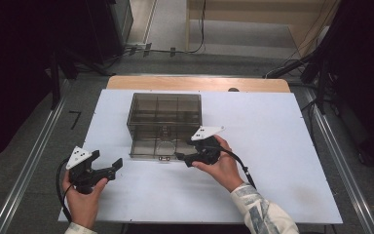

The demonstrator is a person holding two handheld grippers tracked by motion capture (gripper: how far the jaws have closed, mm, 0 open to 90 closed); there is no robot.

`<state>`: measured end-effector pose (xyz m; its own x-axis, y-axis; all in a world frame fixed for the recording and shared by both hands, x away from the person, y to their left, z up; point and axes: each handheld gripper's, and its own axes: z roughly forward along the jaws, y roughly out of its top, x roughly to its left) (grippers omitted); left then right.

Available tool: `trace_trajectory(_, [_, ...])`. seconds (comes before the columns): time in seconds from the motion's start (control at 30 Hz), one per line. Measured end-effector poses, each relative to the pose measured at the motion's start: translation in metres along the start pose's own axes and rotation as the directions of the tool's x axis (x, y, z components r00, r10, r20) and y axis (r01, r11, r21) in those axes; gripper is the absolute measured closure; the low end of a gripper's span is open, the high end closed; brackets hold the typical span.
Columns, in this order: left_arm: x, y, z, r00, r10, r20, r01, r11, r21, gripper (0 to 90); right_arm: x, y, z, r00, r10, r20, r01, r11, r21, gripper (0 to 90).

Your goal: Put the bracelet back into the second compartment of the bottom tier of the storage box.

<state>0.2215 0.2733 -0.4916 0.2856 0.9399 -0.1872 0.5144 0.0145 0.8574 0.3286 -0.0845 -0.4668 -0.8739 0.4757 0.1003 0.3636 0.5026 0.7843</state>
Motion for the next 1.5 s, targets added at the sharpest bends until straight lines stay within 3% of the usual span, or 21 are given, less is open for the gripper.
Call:
trace_trajectory(0.97, [-0.001, 0.0, 0.002, 1.0, 0.0, -0.001, 0.0, 1.0, 0.003, 5.1, -0.019, -0.031, -0.041, 0.9982, 0.002, 0.061, -0.001, 1.0, -0.008, 23.2])
trace_trajectory(1.5, [-0.001, 0.0, 0.002, 1.0, 0.002, -0.001, -0.002, 1.0, 0.005, 5.1, -0.035, -0.052, -0.066, 0.9924, 0.037, 0.117, -0.036, 0.999, -0.015, 22.9])
